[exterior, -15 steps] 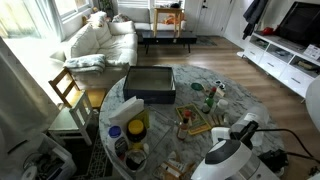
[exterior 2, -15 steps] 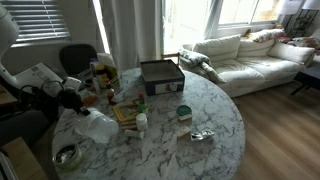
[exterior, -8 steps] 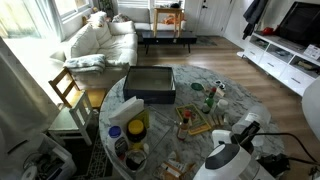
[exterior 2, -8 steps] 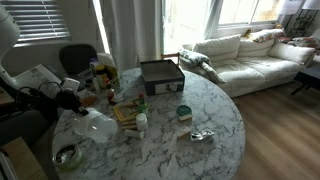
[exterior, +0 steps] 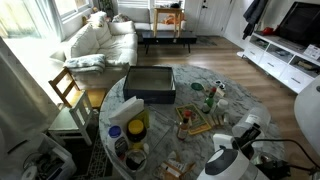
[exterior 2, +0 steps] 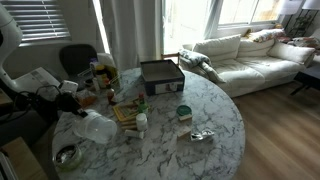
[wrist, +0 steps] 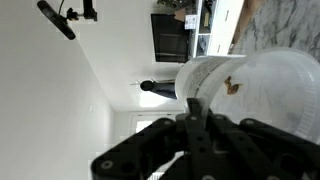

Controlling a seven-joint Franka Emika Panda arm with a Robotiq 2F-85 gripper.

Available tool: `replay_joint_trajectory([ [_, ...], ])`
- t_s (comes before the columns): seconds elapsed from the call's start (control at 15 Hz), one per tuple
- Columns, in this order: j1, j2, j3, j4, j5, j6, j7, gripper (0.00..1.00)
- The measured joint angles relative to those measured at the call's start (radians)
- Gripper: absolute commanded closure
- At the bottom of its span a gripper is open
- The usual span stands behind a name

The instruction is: Empty the plastic cup into the scoop

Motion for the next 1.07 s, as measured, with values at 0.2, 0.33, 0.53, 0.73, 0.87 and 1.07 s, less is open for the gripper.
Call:
replay_joint_trajectory([
  [0.2, 0.0, 0.009, 0.0, 0.004, -0.001, -0.003, 0.025, 0.99],
  [0.33, 0.0, 0.016, 0.0, 0.008, -0.003, -0.003, 0.039, 0.99],
  [0.53, 0.002, 0.03, 0.0, 0.014, -0.012, -0.011, 0.052, 0.99],
  [0.73, 0.009, 0.047, 0.0, 0.023, -0.03, -0.033, 0.057, 0.99],
  [0.87, 0.013, 0.057, 0.0, 0.026, -0.039, -0.043, 0.061, 0.99],
  [1.07, 0.02, 0.073, 0.001, 0.029, -0.048, -0.058, 0.067, 0.99],
])
